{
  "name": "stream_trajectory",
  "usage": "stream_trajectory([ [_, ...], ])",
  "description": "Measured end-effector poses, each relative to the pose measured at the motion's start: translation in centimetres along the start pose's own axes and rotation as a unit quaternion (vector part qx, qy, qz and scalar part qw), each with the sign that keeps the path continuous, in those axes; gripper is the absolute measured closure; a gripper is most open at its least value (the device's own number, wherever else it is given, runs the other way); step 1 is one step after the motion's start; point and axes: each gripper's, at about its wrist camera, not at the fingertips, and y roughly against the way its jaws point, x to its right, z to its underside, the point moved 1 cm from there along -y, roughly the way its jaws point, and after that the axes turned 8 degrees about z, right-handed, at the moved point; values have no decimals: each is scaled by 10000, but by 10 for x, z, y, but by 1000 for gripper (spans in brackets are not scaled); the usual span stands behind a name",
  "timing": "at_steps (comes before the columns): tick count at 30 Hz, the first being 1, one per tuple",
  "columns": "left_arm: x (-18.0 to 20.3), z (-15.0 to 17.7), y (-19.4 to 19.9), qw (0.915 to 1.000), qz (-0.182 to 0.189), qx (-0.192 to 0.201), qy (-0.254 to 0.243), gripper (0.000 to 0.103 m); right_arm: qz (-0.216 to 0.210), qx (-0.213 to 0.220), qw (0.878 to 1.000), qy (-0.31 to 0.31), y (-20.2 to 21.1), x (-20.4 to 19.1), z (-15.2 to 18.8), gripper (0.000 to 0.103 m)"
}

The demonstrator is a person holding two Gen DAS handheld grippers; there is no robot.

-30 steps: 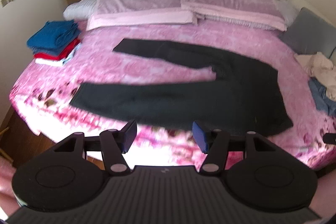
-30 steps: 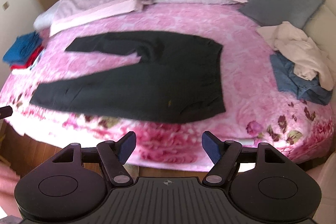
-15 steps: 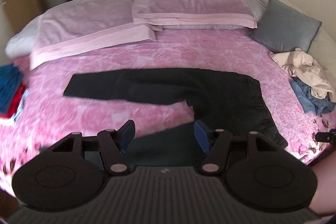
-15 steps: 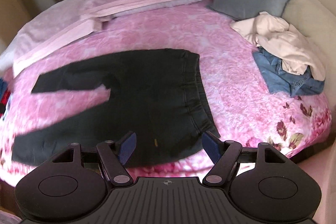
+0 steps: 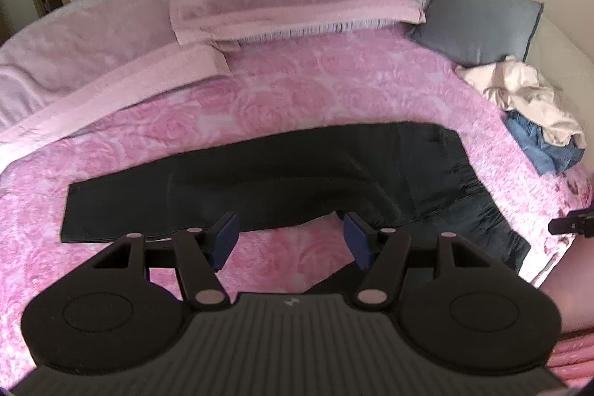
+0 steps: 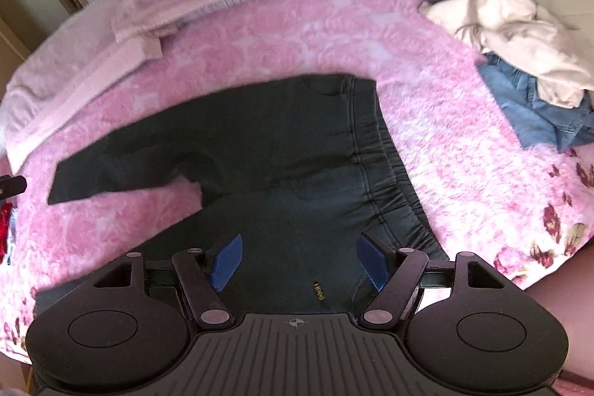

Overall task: Fold clothes
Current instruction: 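Grasp the trouser waistband with the right gripper while the left gripper grasps the leg hems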

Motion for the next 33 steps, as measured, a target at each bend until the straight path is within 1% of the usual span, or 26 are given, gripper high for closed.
stream_trajectory([
  [5, -15, 0, -53, 9996, 146, -237, 42, 45, -30, -36, 9994, 337, -40, -5, -24, 31],
  [7, -21, 2, -76, 9994, 204, -292, 46, 45, -106, -48, 9988, 468, -64, -6, -33, 31],
  [11, -38, 8, -127, 9992, 170, -364, 91, 49, -224, -204, 9971, 691, -122, -6, -45, 31],
  [12, -44, 7, -141, 9990, 168, -386, 119, 50, -234, -260, 9965, 754, -138, -6, -48, 36],
  [13, -50, 6, -155, 9990, 168, -395, 139, 51, -255, -294, 9956, 847, -153, -5, -54, 45],
  [16, -69, -5, -191, 9994, 192, -282, 97, 52, -299, -271, 9930, 1106, -190, -1, -73, 46],
  [21, -95, -37, -246, 9985, 249, 18, -478, 52, -479, 81, 9850, 1655, -234, 9, -124, 46],
  [25, -116, -58, -283, 9945, 381, 66, -973, 51, -646, 397, 9691, 2346, -260, 4, -167, 46],
  [28, -130, -69, -303, 9903, 479, -43, -1306, 50, -766, 423, 9572, 2759, -280, 0, -190, 46],
  [29, -134, -73, -309, 9886, 536, -80, -1402, 48, -794, 397, 9537, 2874, -286, -1, -196, 46],
  [31, -143, -78, -317, 9845, 698, -199, -1596, 45, -902, 230, 9462, 3100, -301, -2, -205, 46],
  [33, -150, -81, -324, 9792, 838, -342, -1817, 44, -1005, 49, 9438, 3150, -315, 0, -212, 46],
])
